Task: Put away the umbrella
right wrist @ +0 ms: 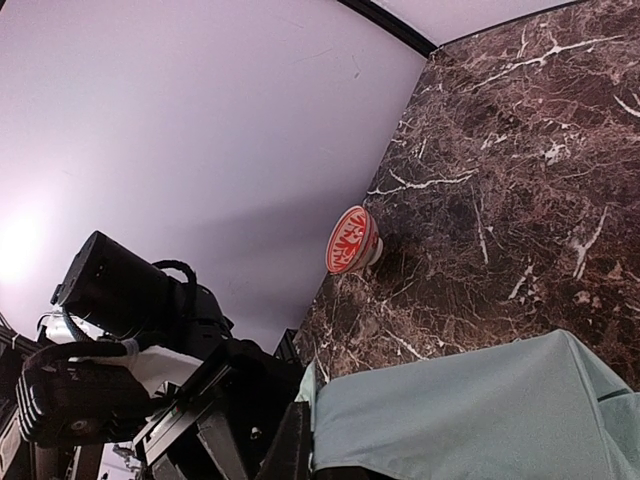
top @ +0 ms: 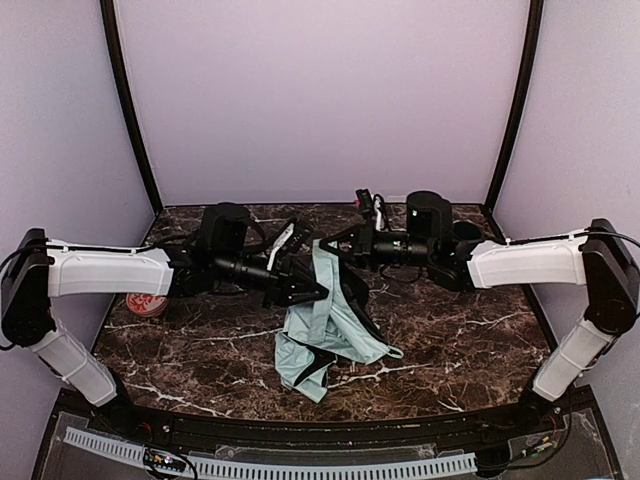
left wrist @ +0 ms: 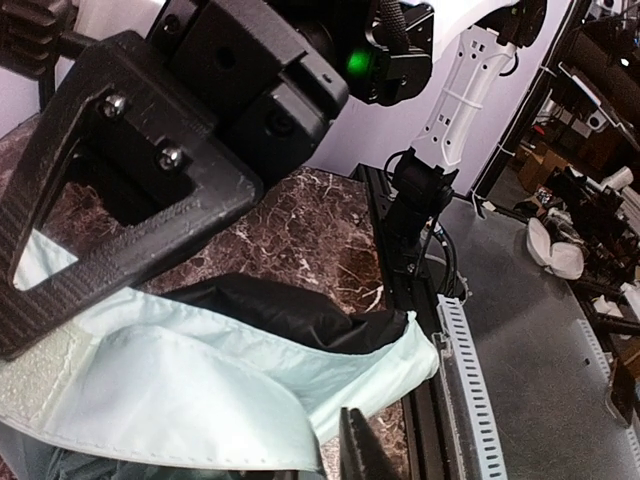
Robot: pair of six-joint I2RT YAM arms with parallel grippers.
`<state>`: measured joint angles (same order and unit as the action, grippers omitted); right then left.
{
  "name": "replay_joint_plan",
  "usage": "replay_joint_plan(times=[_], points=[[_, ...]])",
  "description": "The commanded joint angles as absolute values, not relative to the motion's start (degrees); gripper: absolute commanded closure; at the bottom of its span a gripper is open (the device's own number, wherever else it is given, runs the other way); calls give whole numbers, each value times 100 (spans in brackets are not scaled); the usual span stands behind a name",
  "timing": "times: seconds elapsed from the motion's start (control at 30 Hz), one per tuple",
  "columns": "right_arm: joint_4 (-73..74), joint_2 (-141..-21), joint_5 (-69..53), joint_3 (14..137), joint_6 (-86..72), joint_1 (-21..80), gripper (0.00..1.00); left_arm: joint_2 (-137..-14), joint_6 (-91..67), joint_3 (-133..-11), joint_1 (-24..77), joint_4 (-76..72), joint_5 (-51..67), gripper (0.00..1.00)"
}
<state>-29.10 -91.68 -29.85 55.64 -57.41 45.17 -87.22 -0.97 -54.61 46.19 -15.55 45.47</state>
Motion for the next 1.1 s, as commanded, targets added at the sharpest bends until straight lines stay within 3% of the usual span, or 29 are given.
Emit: replay_joint_plan(times=[0.0, 0.03, 0.23, 0.37, 0.47, 0.67, 0.8, 1.07], points=[[-3005, -9080, -3032, 5608, -5491, 4560, 96, -8884, -390, -5460, 4641, -1931, 4770, 94], [-2868, -9075, -3042, 5651, -5417, 4554, 94, -8921, -376, -5491, 4641, -1873, 4749, 100], [-971, -8862, -3038, 6166, -4453, 4477, 60, -8659, 123, -5496, 4612, -1179, 3858, 100], [1600, -8325, -1976, 6696, -3001, 4491, 51, -8557, 345, -5635, 4359, -700, 3431, 100], [2596, -7799, -1513, 6414, -2509, 4519, 49, -8504, 448, -5680, 4168, -602, 3393, 100], [1784, -6881, -1677, 4872, -3045, 5282, 46, -8486, 588, -5781, 4118, -431, 3321, 100], [1351, -6801, -1433, 4333, -3282, 5777, 37, -8478, 611, -5794, 4113, -368, 3304, 100], [931, -7268, -1358, 4156, -3143, 5842, 40, -8368, 661, -5799, 4115, -251, 3426, 100]])
